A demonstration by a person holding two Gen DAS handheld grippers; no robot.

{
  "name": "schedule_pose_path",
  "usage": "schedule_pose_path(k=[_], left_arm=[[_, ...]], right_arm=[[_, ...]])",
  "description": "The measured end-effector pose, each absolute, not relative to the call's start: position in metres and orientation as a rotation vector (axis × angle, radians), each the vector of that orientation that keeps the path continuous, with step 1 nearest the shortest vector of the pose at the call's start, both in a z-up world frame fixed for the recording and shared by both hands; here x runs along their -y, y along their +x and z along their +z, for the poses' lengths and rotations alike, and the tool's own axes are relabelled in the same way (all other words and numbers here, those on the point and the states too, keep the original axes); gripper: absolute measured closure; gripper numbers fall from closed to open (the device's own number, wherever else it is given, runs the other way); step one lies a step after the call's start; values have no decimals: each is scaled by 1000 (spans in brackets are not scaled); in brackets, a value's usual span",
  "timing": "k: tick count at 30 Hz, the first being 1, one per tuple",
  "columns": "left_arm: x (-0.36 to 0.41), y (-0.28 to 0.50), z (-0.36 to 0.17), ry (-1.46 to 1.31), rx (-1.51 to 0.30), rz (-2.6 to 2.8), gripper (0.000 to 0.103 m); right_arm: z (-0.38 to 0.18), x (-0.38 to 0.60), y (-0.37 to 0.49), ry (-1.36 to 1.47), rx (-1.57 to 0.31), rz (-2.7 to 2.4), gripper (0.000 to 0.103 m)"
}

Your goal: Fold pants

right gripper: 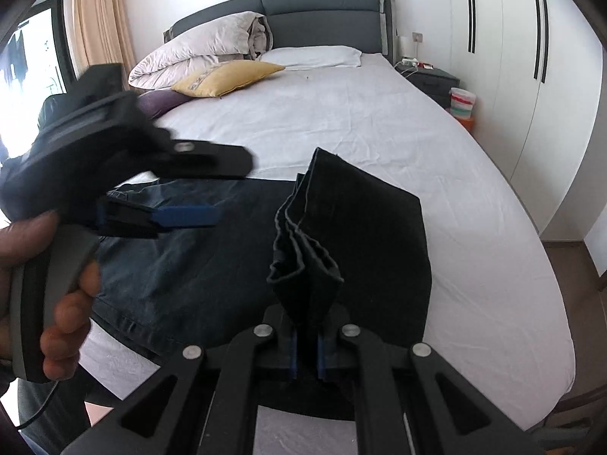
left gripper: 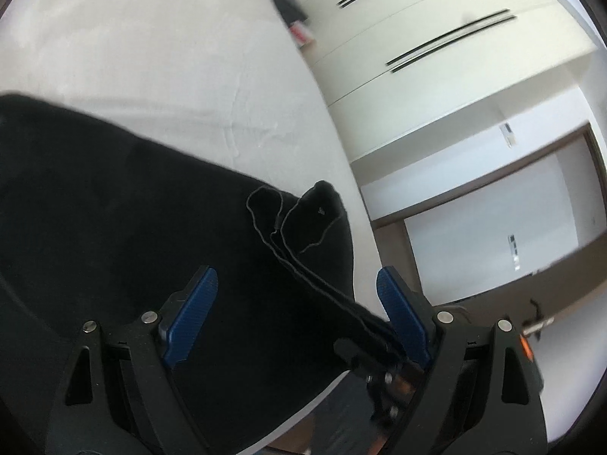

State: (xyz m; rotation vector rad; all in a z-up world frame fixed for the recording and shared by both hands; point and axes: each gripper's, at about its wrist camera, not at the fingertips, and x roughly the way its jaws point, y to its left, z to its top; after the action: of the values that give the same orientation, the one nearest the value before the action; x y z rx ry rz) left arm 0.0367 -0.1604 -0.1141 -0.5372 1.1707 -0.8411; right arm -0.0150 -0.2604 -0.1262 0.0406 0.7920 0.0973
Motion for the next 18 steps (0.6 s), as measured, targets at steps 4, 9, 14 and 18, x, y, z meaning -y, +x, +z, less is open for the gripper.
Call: schedule_pose_path(k=[4, 9, 14, 18], left_arm=[[181, 40, -113, -519, -1198, -880, 17], [201, 50, -120, -477, -1239, -883, 16], [209, 50, -121, -457, -1241, -909, 66], [203, 45, -116, -419, -1223, -937, 97]], right_arm=[[-125, 250, -21, -22, -774, 95, 95], [-125, 236, -24, -76, -752, 98, 95], [-120, 233, -27, -85, -742, 91, 95], [-114, 225, -27, -88, -732, 101, 95]])
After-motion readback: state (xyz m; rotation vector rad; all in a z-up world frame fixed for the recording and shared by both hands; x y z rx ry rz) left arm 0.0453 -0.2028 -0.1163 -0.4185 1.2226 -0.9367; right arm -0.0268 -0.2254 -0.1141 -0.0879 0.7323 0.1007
